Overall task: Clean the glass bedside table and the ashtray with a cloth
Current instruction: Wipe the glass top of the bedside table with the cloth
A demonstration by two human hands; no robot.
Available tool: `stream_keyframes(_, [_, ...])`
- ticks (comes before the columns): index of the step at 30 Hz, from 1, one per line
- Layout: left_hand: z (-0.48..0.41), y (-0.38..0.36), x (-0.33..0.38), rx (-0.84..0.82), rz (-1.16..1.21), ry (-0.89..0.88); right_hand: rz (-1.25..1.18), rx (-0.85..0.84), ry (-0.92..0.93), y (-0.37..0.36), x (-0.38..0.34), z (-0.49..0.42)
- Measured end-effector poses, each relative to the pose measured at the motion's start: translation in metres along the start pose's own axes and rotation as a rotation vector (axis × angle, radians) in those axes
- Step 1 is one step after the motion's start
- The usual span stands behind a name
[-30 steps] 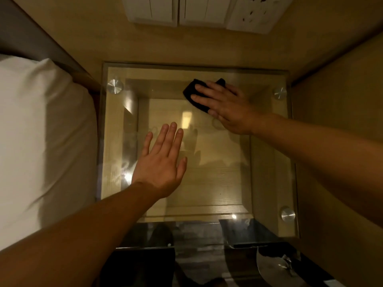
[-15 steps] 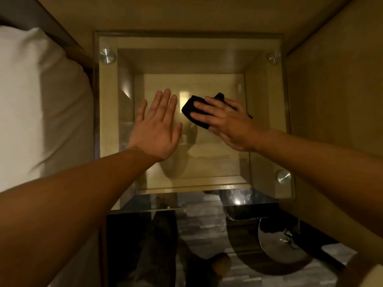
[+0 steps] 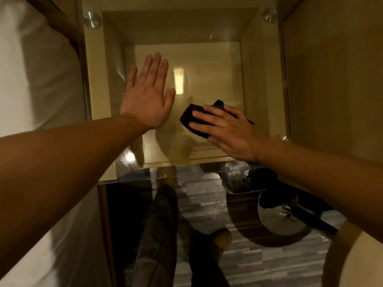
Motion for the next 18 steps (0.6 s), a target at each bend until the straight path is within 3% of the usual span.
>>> stream_keyframes(10, [0.001,0.000,0.000,0.003,-0.004,-0.004,-0.083,-0.073,-0.001,-0.018,-0.034,0.036])
stream_keyframes(18, [0.005,0.004,0.000,0.028,0.093,-0.014,-0.246,0.037,-0.055,-0.030,-0.056,0.061])
Point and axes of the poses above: each hand's wrist, its own z-axis away from the middle knuckle, its own y-axis out of the back of the hand, x = y × z, the point moved 7 cm from there along -z, towards the middle knuckle, and after that the axes turned 3 degrees about y, right-handed, at the moved point
